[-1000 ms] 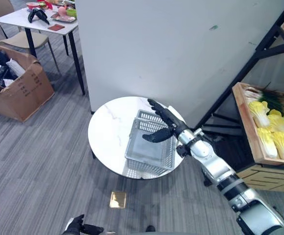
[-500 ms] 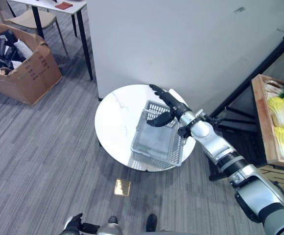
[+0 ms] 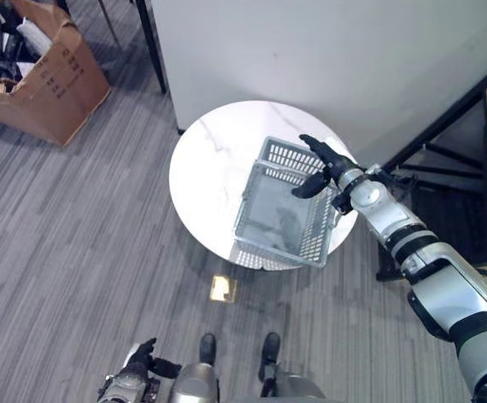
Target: Get the vegetables into the basket
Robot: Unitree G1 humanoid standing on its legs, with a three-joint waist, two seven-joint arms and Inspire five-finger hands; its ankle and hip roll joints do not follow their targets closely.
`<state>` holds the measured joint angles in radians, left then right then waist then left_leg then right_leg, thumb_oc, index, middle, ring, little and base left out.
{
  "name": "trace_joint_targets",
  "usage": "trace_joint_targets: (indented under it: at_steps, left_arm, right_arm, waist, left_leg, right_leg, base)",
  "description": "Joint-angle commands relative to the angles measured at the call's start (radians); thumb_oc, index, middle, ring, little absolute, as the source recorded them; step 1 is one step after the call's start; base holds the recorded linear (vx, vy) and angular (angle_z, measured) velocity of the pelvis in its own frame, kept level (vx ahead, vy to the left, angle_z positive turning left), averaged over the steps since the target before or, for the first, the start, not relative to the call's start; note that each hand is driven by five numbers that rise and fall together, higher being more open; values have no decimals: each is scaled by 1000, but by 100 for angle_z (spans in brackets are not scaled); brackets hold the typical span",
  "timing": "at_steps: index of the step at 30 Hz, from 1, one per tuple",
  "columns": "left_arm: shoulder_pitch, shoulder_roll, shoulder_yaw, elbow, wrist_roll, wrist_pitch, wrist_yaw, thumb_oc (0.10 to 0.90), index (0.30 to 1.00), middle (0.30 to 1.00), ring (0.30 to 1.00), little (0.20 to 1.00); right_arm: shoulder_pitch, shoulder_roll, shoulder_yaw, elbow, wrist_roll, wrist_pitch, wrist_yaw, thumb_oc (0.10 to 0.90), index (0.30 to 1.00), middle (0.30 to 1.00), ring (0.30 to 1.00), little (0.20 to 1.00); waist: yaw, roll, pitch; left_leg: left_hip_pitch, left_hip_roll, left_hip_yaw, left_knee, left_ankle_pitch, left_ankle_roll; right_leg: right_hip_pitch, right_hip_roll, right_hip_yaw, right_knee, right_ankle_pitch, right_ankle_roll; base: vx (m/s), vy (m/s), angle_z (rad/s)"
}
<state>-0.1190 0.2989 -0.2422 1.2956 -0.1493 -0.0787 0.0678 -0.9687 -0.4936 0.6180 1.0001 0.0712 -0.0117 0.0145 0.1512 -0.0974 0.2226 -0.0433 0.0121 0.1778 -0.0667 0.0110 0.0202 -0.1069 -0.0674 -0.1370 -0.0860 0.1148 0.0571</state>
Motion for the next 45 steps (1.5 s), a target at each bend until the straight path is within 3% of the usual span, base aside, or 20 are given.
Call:
trace_joint_targets:
  at_steps: [1,2,5,9,15,20,24,25,26,27,32,37,39,45]
  left_arm:
    - [-14,4,-51,41,-23,-12,15,900,1000,1000,1000,1000]
    - [-15,5,-55,43,-24,-12,14,900,1000,1000,1000,1000]
    - [-19,-1,-54,44,-30,-11,14,900,1000,1000,1000,1000]
    - [-14,-1,-46,43,-18,-5,6,900,1000,1000,1000,1000]
    - [12,-4,-24,52,7,8,-12,900,1000,1000,1000,1000]
    - [44,-5,16,67,34,19,-24,900,1000,1000,1000,1000]
    - [59,-8,40,70,52,28,-29,900,1000,1000,1000,1000]
    - [63,-11,54,68,67,31,-33,900,1000,1000,1000,1000]
    - [63,-11,53,68,67,31,-33,900,1000,1000,1000,1000]
    - [65,-17,60,66,91,37,-37,900,1000,1000,1000,1000]
    - [76,-35,55,64,117,33,-57,900,1000,1000,1000,1000]
    - [80,-47,50,58,132,27,-66,900,1000,1000,1000,1000]
    - [80,-56,51,50,147,26,-72,900,1000,1000,1000,1000]
    - [78,-60,39,49,167,22,-79,900,1000,1000,1000,1000]
  right_arm:
    - [-205,48,44,72,-59,-40,-15,863,948,948,948,948]
    - [-206,61,55,95,-72,-36,-8,400,300,300,300,300]
    - [-178,107,34,146,-69,-34,-7,400,300,300,300,300]
    - [-134,92,24,98,-57,-35,4,400,300,300,300,300]
    - [-50,31,12,-47,-45,-38,33,400,300,300,300,300]
    - [71,-82,-16,-273,-31,-48,69,400,300,300,300,300]
    - [195,-155,-87,-442,5,-60,90,400,300,300,300,300]
    - [279,-215,-139,-546,17,-66,105,400,300,300,300,300]
    - [281,-215,-141,-547,17,-65,106,400,300,300,300,300]
    - [373,-284,-200,-655,47,-73,137,400,300,300,300,300]
    - [554,-361,-332,-791,162,-84,183,400,300,300,300,300]
    - [644,-381,-413,-841,168,-97,182,400,300,300,300,300]
    - [741,-386,-498,-857,138,-108,167,400,300,300,300,300]
    - [838,-375,-561,-805,112,-104,166,400,300,300,300,300]
  waist:
    - [10,-42,-19]
    - [12,-41,-20]
    - [14,-45,-27]
    - [14,-51,-36]
    - [3,-45,-63]
    - [-24,-30,-104]
    - [-53,-15,-131]
    - [-75,-3,-148]
    - [-74,-3,-148]
    - [-93,8,-161]
    - [-135,25,-175]
    - [-154,35,-179]
    - [-179,45,-179]
    - [-206,57,-183]
  left_leg:
    - [-16,-37,-29,-20,-19,15]
    - [-15,-36,-32,-20,-20,15]
    - [-5,-34,-42,-21,-21,12]
    - [17,-30,-40,-19,-27,10]
    - [57,-27,-29,-19,-35,9]
    - [101,-25,-19,-21,-45,6]
    - [130,-23,-14,-21,-48,4]
    - [143,-22,-10,-21,-48,2]
    - [143,-22,-10,-21,-48,2]
    - [150,-20,-5,-21,-46,0]
    - [152,-17,14,-21,-45,-1]
    - [156,-15,34,-21,-47,0]
    - [164,-12,57,-21,-49,3]
    - [165,-11,67,-21,-53,3]
  right_leg:
    - [41,-33,41,5,-13,49]
    - [43,-32,39,4,-18,47]
    - [57,-28,33,-1,-29,44]
    - [77,-26,37,-1,-38,40]
    - [112,-26,40,-1,-47,38]
    - [148,-24,41,1,-60,39]
    - [172,-22,45,11,-71,37]
    - [179,-20,47,19,-78,36]
    - [179,-20,47,19,-78,36]
    - [181,-18,49,26,-82,35]
    - [172,-14,64,32,-77,35]
    - [163,-10,88,29,-70,38]
    - [149,-4,110,47,-72,39]
    - [143,-1,121,49,-70,40]
  base:
    - [12,-61,2]
    - [8,-77,0]
    - [-31,-48,2]
    - [-44,-44,5]
    - [-28,-17,-4]
    - [-40,-19,-2]
    - [-68,-41,-6]
    - [-59,-35,-5]
    - [-122,-75,-2]
    - [-81,-49,0]
    - [-57,-29,-7]
    - [-26,-15,-25]
    - [-35,-27,-12]
    - [-10,-15,-13]
